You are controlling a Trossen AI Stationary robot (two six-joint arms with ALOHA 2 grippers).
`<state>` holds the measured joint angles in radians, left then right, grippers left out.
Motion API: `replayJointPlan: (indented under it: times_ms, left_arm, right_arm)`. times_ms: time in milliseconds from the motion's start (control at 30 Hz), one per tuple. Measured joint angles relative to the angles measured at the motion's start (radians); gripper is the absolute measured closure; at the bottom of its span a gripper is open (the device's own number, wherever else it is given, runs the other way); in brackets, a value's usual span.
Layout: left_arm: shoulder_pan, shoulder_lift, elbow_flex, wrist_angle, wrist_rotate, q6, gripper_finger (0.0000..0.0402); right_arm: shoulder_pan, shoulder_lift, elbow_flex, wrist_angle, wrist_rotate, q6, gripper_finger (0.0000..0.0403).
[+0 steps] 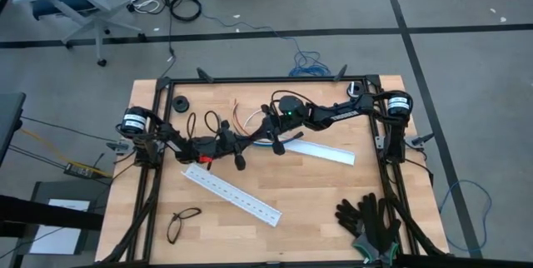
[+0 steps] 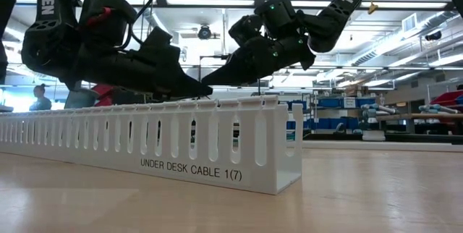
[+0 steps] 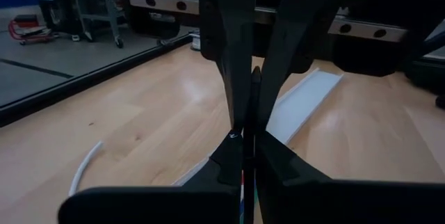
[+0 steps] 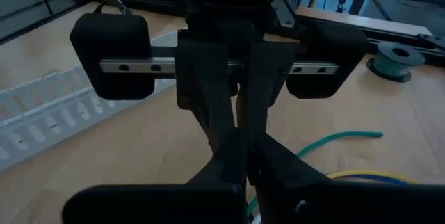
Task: Ziptie cables
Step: Wrap the cable wire in the zip tie
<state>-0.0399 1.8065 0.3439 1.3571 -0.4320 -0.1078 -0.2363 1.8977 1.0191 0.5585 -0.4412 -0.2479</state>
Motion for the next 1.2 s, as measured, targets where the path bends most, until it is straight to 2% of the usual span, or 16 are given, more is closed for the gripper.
replayJointPlan:
  times_ms: [400,667,1000,1200]
  left_arm:
    - [0.001,-0.001,-0.005,0.005,-0.011,-0.002,0.0401]
    - [0.001,-0.002,-0.006,-0.053,-0.004,-0.032,0.0400]
    - [-0.002,0.001,-0.009,-0.086,0.015,-0.035,0.0400]
    - [-0.001,0.000,-0.008,-0.098,0.007,-0.054,0.0400]
  right_arm:
    - [-0.033,0.000,0.000,0.042,-0.005,0.046,0.0402]
    - [-0.049,-0.029,-0.002,0.053,0.008,0.047,0.0402]
    - [-0.114,-0.202,0.003,0.082,0.036,0.035,0.0401]
    - [-0.148,-0.328,-0.026,0.028,0.036,0.052,0.0402]
